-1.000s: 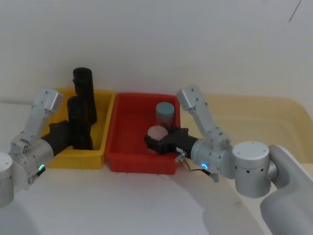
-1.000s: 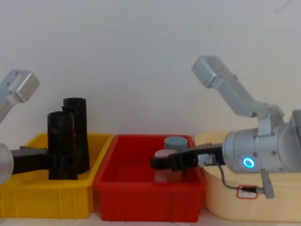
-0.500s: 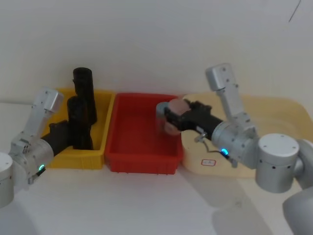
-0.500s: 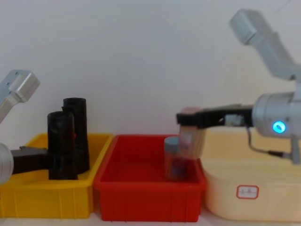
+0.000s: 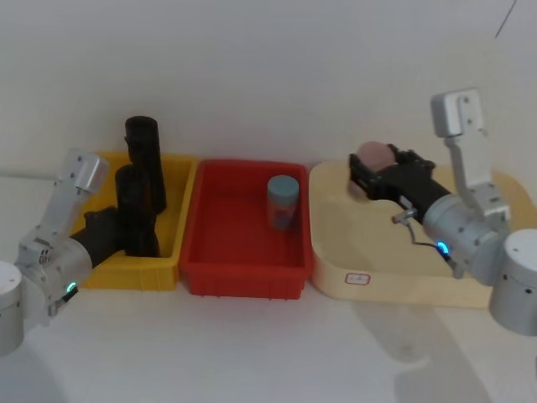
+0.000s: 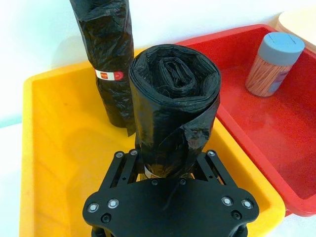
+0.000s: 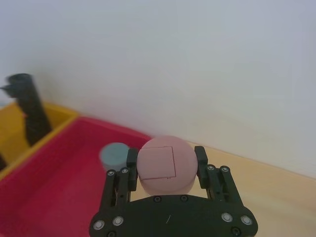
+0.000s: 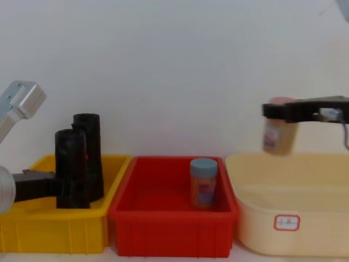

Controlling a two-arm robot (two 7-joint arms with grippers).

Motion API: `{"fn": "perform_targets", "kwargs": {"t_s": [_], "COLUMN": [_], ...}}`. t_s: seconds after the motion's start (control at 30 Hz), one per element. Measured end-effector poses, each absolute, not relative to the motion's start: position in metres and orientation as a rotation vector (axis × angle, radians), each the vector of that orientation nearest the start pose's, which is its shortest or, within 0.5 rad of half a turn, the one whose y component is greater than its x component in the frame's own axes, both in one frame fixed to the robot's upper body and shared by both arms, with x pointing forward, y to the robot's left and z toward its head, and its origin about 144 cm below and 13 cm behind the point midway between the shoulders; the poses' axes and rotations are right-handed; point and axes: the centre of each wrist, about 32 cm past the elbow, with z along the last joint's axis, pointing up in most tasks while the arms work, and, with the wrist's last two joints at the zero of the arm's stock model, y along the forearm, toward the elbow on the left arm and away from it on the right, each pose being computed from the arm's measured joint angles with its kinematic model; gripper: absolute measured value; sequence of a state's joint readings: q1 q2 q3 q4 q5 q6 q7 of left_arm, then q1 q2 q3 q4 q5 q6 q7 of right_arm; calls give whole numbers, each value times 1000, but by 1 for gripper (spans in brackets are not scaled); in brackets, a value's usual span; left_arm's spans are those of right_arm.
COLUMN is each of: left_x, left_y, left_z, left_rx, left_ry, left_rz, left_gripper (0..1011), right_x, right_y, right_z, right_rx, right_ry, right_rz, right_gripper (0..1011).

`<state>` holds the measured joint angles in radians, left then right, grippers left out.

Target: Pick up the garbage bag with the one hand and transfer it to the other hand.

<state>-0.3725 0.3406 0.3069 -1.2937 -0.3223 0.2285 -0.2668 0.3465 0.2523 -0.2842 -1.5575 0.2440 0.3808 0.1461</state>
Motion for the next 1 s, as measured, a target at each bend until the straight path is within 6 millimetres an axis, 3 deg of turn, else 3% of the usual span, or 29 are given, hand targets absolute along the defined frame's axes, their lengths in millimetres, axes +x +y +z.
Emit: {"fn": "perform_targets", "kwargs": {"t_s": [0.47,1.0], "left_x": [553,553], "left_y": [267,267], "left_z": [1180,1180], "left_rx": [235,235], "left_ry": [106,106], "left_rz": [1126,1126], "left_gripper": [401,401], "right_x": [532,552], "right_y": [-254,-285], "right_z": [1231,1197], "right_rx": [-224,-365], "right_ry": [72,191], "right_rz": [-1368,-1498], "right_gripper": [659,660]}}
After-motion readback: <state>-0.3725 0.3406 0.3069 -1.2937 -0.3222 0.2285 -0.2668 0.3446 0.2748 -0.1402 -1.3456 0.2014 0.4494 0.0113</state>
